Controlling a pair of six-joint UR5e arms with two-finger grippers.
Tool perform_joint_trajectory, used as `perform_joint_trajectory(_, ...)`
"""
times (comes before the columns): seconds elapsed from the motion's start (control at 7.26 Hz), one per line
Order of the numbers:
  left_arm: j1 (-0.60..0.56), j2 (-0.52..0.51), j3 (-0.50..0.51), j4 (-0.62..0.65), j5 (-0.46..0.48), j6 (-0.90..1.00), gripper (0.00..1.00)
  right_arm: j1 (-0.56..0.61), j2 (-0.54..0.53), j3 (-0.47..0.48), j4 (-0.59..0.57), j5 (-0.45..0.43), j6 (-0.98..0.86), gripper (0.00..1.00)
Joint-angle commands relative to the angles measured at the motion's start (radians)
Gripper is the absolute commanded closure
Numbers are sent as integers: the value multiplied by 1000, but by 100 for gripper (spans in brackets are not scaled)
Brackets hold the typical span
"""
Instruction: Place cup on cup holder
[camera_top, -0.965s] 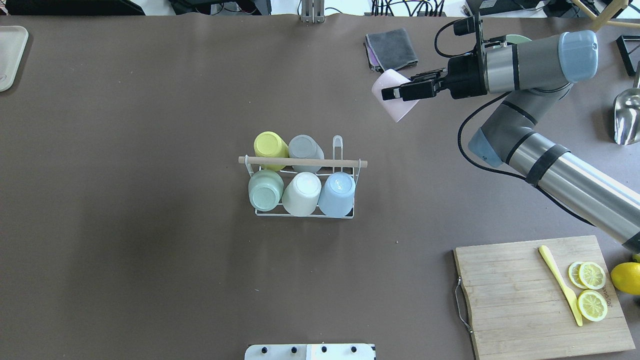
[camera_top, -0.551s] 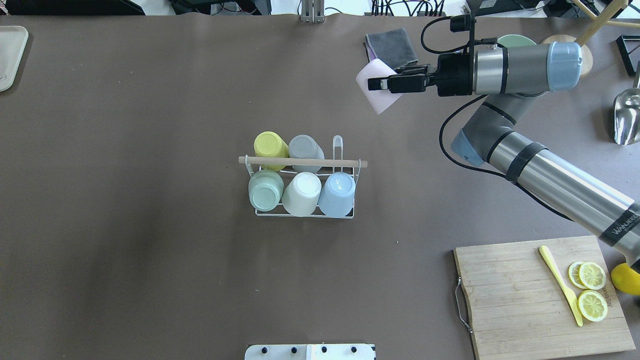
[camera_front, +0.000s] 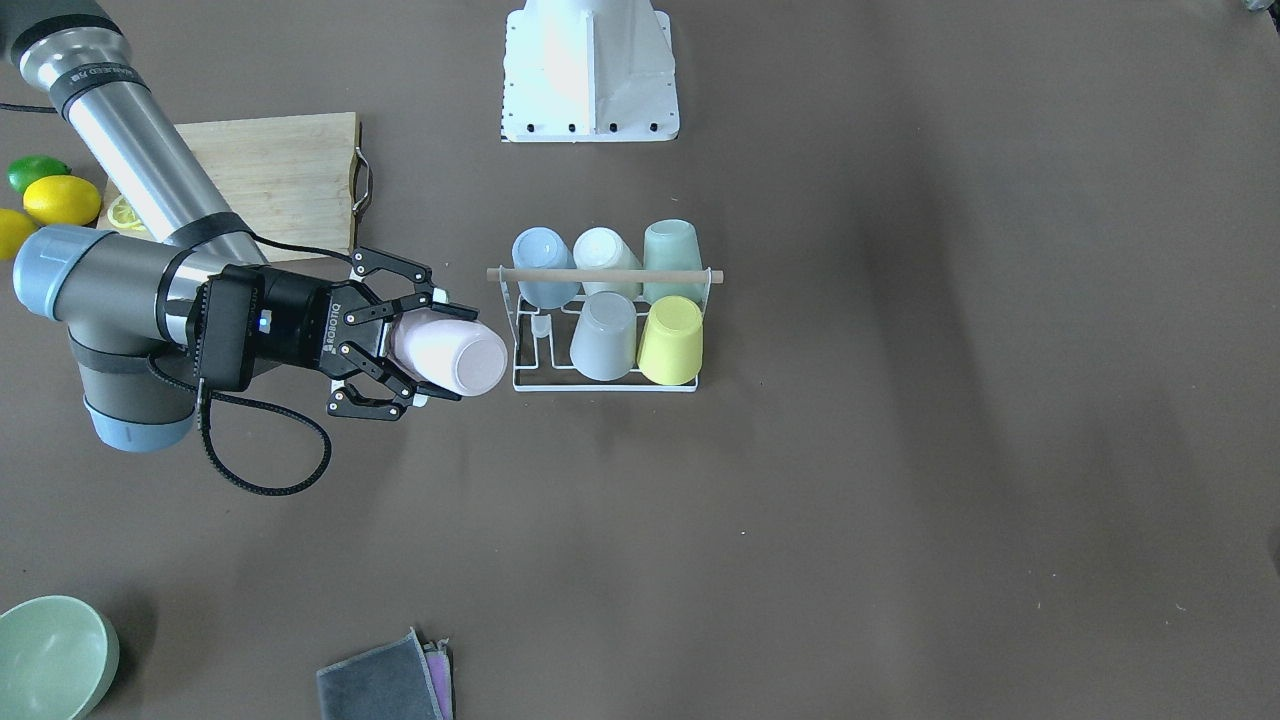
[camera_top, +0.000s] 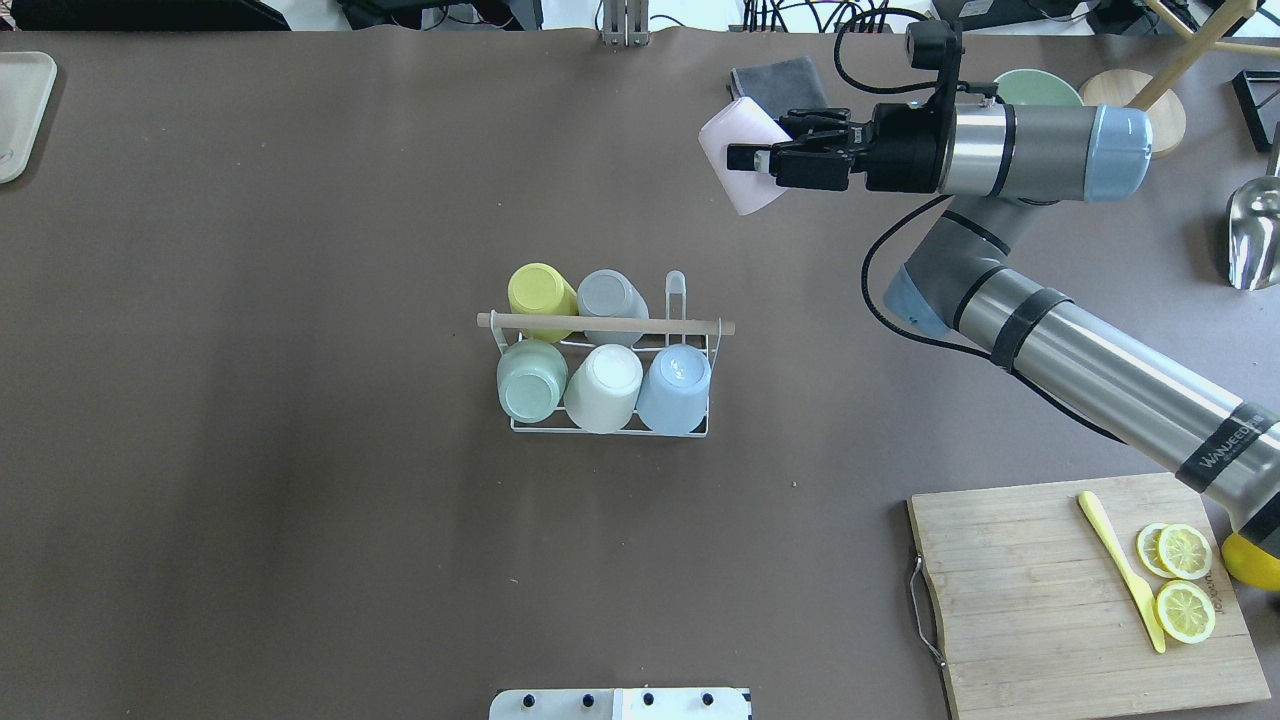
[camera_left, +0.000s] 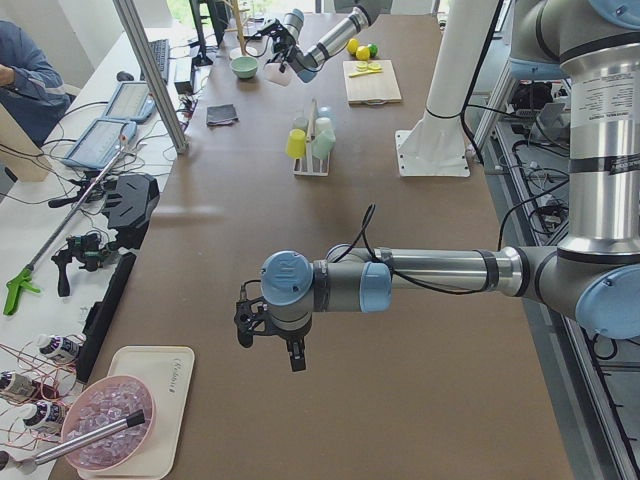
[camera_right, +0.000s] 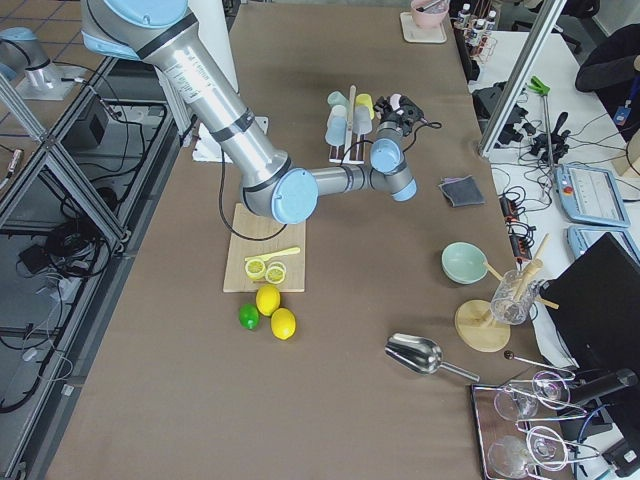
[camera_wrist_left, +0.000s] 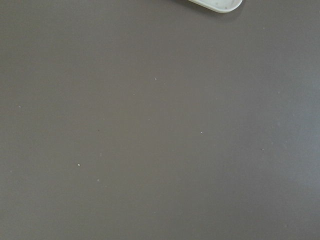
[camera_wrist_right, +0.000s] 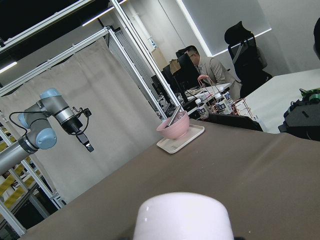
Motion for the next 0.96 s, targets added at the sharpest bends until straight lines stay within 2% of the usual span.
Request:
perform_joint_trajectory(0.0, 3, -12, -2, 56, 30, 67, 2, -49, 0, -11, 19, -100, -156, 100)
perform_joint_trajectory(0.14, 6, -25, -3, 67, 59, 67, 2, -75, -2, -14, 19, -140, -219, 100)
perform_joint_trajectory(0.28, 8, -56, 0, 75, 149, 68, 2, -77, 0, -17, 27, -169, -262, 100)
perform_joint_trajectory(0.69, 5, -41, -15, 86, 139, 75, 2, -109, 67, -89, 67, -269, -333, 100)
perform_joint_trajectory(0.83, 5, -41, -2, 89, 78, 75, 2, -121, 73, -91, 76, -283, -336, 100)
